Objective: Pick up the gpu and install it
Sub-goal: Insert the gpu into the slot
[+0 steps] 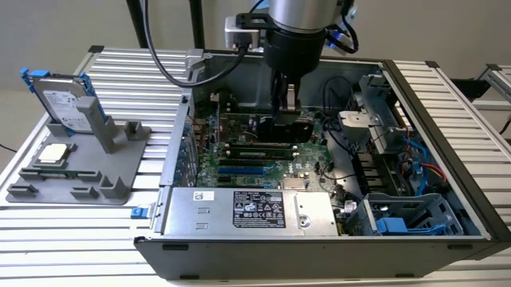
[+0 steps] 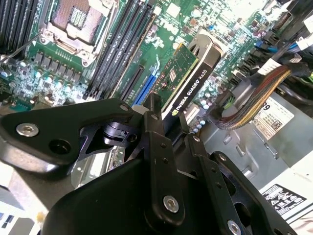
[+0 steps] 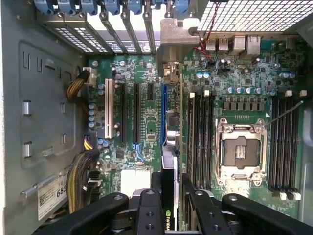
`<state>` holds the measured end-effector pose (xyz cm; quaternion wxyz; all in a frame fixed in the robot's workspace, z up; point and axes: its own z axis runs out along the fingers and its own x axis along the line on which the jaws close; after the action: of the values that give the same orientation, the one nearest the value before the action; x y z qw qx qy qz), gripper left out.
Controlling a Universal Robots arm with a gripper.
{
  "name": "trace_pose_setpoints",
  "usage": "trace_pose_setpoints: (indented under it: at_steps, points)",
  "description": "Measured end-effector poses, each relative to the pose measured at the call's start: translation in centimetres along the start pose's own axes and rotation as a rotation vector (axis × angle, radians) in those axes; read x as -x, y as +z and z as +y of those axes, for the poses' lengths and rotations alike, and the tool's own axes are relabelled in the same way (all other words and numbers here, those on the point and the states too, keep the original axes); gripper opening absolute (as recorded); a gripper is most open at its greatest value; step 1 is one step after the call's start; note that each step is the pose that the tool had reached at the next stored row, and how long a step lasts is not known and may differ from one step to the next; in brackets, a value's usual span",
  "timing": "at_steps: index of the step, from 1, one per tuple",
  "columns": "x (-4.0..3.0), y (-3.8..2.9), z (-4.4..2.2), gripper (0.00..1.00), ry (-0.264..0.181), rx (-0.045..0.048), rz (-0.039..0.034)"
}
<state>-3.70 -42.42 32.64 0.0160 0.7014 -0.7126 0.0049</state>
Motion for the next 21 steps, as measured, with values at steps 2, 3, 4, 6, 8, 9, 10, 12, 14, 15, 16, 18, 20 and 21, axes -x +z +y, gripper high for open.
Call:
trace_pose_setpoints:
  at_steps: [2, 3, 4, 6, 8, 9, 10, 12, 14, 15, 16, 18, 20, 21]
  points:
    - [0.0, 0.1, 0.0, 0.0, 0.0, 0.0, 0.0]
    - [0.0, 0.14, 0.0, 0.0, 0.0, 0.0, 0.0]
    - [0.01, 0.19, 0.0, 0.0, 0.0, 0.0, 0.0]
    - [0.01, 0.29, 0.0, 0.0, 0.0, 0.0, 0.0001]
    - [0.01, 0.39, -0.01, 0.0, 0.0, 0.0, 0.0001]
    - [0.01, 0.44, -0.01, 0.0, 0.0, 0.0, 0.0001]
    - [0.01, 0.49, -0.01, 0.0, 0.0, 0.0, 0.0001]
    - [0.02, 0.59, -0.01, 0.0, 0.0, 0.0, 0.0001]
    - [0.02, 0.69, -0.01, 0.0, 0.0, 0.0, 0.0]
    - [0.02, 0.74, -0.01, 0.0, 0.0, 0.0, 0.0001]
    - [0.02, 0.78, -0.01, 0.0, 0.0, 0.0, 0.0002]
    - [0.03, 0.88, -0.01, 0.0, 0.0, 0.0, 0.0]
    - [0.03, 0.97, -0.02, 0.0, 0.0, 0.0, 0.0001]
    - [0.03, 1.01, -0.02, 0.0, 0.0, 0.0, 0.0001]
